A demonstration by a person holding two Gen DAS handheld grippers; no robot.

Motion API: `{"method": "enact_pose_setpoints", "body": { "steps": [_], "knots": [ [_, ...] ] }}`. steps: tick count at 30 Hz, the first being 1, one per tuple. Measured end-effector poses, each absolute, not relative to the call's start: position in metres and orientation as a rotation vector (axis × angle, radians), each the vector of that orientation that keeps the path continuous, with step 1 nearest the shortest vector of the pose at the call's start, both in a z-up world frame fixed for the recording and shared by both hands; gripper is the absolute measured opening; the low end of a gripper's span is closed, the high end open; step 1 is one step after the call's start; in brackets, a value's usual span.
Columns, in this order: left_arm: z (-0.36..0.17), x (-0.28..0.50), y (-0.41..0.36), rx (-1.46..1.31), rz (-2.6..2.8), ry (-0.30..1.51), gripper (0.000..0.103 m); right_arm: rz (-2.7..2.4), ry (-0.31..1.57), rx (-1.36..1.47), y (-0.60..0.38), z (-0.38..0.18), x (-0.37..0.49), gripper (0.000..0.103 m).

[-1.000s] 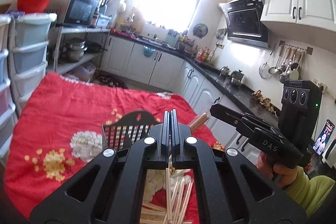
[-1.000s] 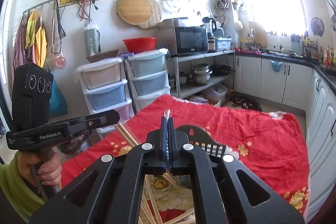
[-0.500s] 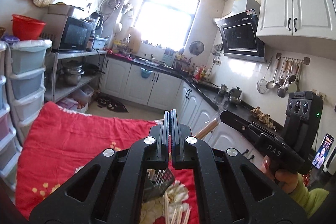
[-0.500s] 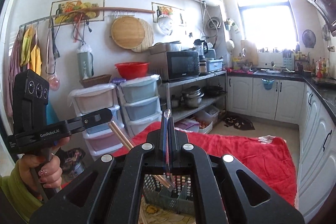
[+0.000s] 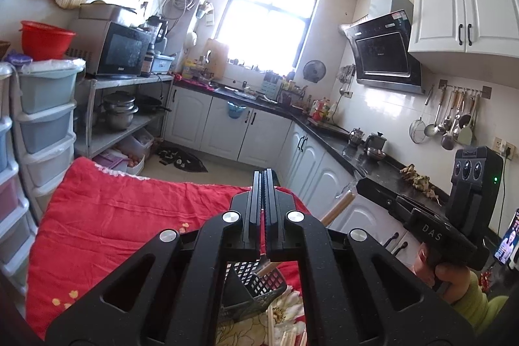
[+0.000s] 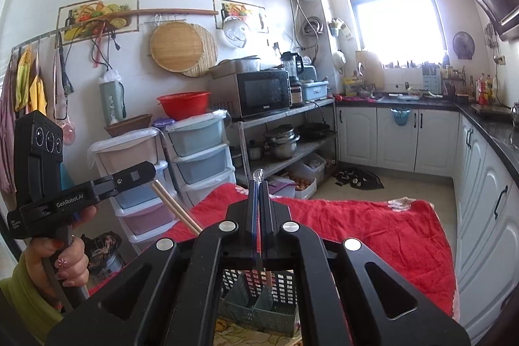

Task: Organize utensils
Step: 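Carry the left tool's chopsticks over the caddy while the right tool lowers its chopsticks in, then open the left tool in the caddy while the right tool releases its chopsticks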

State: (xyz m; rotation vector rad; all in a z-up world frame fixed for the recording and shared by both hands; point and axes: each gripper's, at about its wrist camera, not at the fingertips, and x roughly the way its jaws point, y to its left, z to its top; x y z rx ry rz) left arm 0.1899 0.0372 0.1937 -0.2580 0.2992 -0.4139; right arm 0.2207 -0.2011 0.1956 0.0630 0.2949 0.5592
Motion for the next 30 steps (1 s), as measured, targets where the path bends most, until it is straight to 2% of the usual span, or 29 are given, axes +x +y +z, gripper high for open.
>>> {"method": "enact_pose_setpoints", "body": {
  "steps": [27,30],
  "knots": [
    [0.118,0.222,0.026,-0.277,-0.400,0.487,0.000,0.531,0.486,0.101,-0.187,0.128,0.248,0.002],
    [0.114,0.224,0.026,-0.270,-0.385,0.496,0.000,0.519,0.496,0.094,-0.186,0.123,0.249,0.007]
  ]
}}
